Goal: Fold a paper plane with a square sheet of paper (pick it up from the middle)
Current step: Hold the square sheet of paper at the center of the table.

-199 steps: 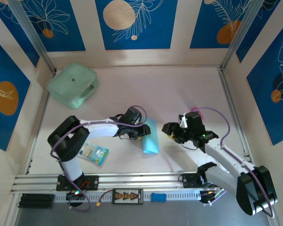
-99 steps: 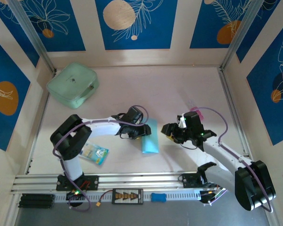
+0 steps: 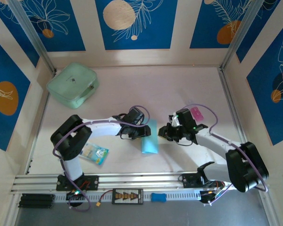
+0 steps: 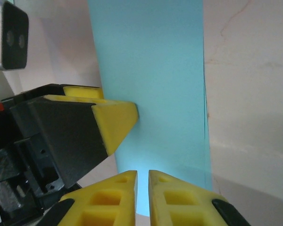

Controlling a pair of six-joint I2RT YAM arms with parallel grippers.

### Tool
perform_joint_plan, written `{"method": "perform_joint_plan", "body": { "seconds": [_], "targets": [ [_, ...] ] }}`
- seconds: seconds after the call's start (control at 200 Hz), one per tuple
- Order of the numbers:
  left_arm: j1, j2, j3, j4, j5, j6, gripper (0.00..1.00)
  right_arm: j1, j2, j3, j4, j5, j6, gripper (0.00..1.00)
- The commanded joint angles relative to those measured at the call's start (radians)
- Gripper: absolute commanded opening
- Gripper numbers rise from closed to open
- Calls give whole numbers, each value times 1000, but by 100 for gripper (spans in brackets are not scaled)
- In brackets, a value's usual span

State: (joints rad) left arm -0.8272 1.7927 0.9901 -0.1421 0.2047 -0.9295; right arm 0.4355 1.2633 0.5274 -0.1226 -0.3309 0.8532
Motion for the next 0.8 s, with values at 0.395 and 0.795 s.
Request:
{"method": "perform_joint_plan", "body": {
  "seconds": [0.395,0.795],
  "targets": [
    [2,3,-4,-27,-63,15,52,51,264,85,43,10,-42,14],
    [10,-216,-56,-9,-265,263,81,39,326,75,0,24,-108,10]
  ]
}}
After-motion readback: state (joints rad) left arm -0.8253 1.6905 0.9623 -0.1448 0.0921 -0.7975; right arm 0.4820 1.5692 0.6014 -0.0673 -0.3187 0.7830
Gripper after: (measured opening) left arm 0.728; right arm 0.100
